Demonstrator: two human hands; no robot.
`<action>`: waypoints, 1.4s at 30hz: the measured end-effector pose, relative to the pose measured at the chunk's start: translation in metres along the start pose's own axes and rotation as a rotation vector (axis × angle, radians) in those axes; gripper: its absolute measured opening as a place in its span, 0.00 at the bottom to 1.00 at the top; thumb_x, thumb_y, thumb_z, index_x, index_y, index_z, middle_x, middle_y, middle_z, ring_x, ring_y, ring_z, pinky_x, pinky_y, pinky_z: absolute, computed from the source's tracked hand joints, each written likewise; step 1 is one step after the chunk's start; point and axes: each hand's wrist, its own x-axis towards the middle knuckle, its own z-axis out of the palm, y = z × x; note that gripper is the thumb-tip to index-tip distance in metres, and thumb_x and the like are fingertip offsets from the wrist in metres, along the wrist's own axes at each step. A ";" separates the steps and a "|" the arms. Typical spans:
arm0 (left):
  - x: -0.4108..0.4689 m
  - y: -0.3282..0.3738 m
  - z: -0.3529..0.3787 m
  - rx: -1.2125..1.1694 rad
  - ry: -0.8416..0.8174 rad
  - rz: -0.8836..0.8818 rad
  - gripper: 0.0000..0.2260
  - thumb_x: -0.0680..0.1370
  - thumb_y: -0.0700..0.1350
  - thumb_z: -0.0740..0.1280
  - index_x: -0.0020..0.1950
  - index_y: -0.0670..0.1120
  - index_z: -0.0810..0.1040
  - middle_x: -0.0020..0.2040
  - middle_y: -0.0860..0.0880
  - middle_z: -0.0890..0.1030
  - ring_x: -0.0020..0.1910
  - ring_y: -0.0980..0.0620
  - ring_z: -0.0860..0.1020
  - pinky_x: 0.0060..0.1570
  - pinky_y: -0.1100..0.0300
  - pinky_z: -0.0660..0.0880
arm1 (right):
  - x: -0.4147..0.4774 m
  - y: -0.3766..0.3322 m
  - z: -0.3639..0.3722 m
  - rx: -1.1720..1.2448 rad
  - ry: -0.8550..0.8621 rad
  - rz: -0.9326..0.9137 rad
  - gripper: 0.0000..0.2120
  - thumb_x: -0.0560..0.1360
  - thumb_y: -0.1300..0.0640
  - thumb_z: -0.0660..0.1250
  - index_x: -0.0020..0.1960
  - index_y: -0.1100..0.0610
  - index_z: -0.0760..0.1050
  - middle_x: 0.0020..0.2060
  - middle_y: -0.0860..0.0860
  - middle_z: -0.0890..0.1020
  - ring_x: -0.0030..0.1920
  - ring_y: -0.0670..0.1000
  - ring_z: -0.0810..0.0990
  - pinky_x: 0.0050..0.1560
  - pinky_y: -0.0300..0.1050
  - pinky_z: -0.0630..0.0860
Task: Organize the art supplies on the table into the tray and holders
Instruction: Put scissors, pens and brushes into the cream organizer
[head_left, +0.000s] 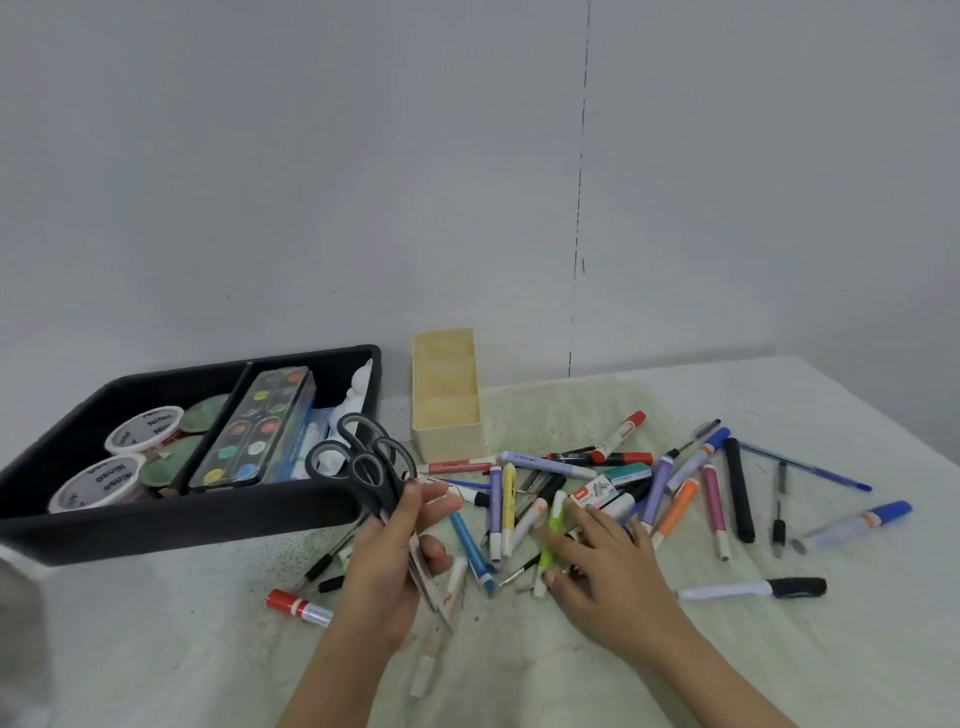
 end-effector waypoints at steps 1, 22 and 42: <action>0.002 0.006 -0.004 -0.001 -0.004 0.004 0.12 0.79 0.46 0.61 0.50 0.38 0.78 0.35 0.46 0.84 0.18 0.57 0.68 0.20 0.67 0.70 | 0.002 -0.001 0.001 -0.007 -0.024 -0.010 0.31 0.70 0.35 0.42 0.70 0.37 0.64 0.75 0.46 0.59 0.76 0.50 0.53 0.71 0.59 0.44; 0.018 0.017 -0.021 0.127 -0.188 -0.132 0.12 0.80 0.45 0.60 0.52 0.39 0.79 0.43 0.44 0.85 0.30 0.51 0.80 0.30 0.59 0.79 | 0.026 -0.003 0.004 -0.169 0.087 0.283 0.28 0.78 0.39 0.42 0.76 0.43 0.50 0.76 0.44 0.54 0.76 0.47 0.48 0.71 0.58 0.34; -0.015 -0.011 -0.065 0.052 -0.032 -0.186 0.11 0.80 0.44 0.59 0.49 0.40 0.79 0.41 0.44 0.84 0.33 0.49 0.81 0.33 0.59 0.79 | 0.046 -0.070 0.032 -0.152 -0.088 -0.124 0.39 0.65 0.32 0.28 0.74 0.36 0.49 0.76 0.43 0.44 0.76 0.47 0.43 0.68 0.53 0.32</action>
